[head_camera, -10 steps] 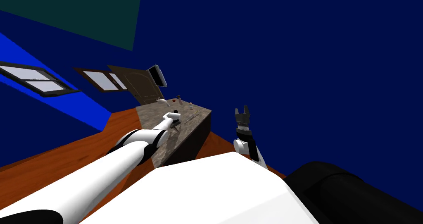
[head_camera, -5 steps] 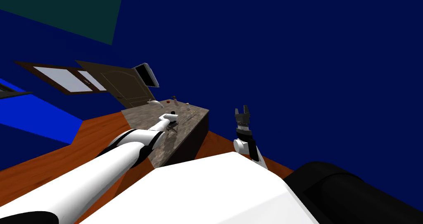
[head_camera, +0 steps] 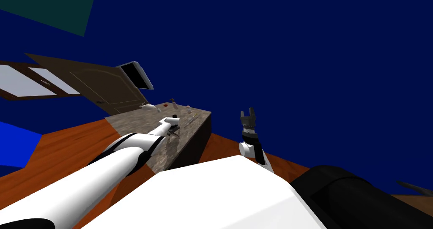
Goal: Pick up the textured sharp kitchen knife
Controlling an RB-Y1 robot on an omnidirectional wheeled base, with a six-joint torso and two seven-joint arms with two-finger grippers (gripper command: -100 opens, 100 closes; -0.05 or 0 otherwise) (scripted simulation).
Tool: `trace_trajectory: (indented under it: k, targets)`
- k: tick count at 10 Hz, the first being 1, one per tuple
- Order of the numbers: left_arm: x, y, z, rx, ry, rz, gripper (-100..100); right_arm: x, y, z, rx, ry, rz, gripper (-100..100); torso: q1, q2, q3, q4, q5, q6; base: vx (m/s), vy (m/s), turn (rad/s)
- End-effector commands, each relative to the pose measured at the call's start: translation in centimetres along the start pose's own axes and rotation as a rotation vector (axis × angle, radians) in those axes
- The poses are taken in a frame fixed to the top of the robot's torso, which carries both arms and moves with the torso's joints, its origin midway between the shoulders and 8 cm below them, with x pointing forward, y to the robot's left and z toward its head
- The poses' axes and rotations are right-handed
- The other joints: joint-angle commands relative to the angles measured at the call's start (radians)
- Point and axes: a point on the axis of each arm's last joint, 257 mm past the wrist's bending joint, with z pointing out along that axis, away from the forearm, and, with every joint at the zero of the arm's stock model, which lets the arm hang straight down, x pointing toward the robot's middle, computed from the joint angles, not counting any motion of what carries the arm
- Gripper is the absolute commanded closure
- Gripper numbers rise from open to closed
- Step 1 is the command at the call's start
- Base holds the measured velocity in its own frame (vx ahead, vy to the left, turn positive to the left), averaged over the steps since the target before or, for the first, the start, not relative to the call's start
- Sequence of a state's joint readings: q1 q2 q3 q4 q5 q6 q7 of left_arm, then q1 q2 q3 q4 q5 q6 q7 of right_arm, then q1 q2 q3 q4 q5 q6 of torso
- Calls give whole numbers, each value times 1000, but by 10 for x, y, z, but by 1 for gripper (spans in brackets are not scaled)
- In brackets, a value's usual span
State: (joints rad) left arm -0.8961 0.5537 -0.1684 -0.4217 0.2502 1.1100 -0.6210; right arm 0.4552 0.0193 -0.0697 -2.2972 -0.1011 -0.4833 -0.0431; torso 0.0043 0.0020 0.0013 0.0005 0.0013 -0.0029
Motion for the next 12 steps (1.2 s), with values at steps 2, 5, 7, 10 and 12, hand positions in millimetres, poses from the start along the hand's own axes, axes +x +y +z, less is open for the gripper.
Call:
trace_trajectory:
  k: [2,5,7,10,12]
  targets:
    - [1,1,-1,0,-1,-4,-100,0,0,0,0,0,0,0,-1,-2,-1,0,0,0,-12,5,41]
    - [-9,30,8,-40,-2,-81,-100,0,0,0,0,0,0,0,-1,-1,-1,0,0,0,-53,36,-257]
    - [-9,29,9,-36,-3,-74,-100,0,0,0,0,0,0,0,0,0,0,0,0,0,-45,32,-78]
    - [-9,30,9,-38,-2,-77,100,0,0,0,0,0,0,0,-2,-5,-3,-1,0,1,-4,2,-1]
    - [-9,28,9,-33,-2,-75,100,0,0,0,0,0,0,0,-3,-6,-4,-2,-1,-1,0,0,0]
